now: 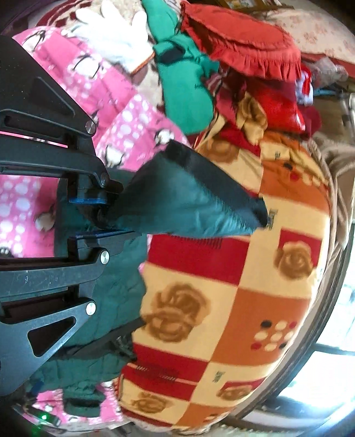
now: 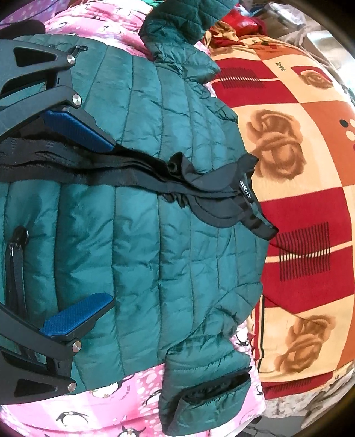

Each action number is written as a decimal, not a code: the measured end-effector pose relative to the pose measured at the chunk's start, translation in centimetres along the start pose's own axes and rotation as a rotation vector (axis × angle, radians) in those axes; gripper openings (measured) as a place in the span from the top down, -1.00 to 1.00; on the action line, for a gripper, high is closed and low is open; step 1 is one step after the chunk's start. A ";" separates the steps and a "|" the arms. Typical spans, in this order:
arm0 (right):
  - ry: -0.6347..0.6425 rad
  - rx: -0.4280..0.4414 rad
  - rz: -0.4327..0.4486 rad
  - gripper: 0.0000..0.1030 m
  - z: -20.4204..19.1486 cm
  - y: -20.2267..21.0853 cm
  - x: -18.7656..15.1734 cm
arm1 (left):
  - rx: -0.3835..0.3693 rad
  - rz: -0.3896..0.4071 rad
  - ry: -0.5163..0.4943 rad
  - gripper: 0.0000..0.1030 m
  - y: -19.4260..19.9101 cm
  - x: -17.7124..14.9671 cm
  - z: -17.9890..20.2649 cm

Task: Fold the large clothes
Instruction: 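Lift the sleeve with the left gripper and lay it across the jacket body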

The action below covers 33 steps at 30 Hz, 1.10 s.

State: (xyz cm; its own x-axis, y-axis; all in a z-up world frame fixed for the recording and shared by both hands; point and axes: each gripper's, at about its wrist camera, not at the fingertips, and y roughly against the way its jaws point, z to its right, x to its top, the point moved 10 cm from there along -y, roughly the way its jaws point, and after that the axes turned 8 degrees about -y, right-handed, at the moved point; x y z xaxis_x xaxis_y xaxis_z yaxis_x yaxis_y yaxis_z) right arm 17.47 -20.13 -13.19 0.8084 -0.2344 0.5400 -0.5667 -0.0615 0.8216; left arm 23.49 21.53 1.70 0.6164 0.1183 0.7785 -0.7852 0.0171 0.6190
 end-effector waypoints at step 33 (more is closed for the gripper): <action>-0.015 -0.073 -0.002 -0.99 8.4 0.0 -0.6 | -0.224 -0.191 -0.320 0.76 -7.0 -8.6 30.2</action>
State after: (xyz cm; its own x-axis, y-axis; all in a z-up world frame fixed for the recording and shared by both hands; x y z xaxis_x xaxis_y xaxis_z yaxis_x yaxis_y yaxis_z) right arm 15.60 -28.13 -15.04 0.8068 -0.2490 0.5357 -0.5512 0.0089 0.8343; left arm 25.49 -9.59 -6.26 0.7119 -0.2212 0.6665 -0.6267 0.2279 0.7451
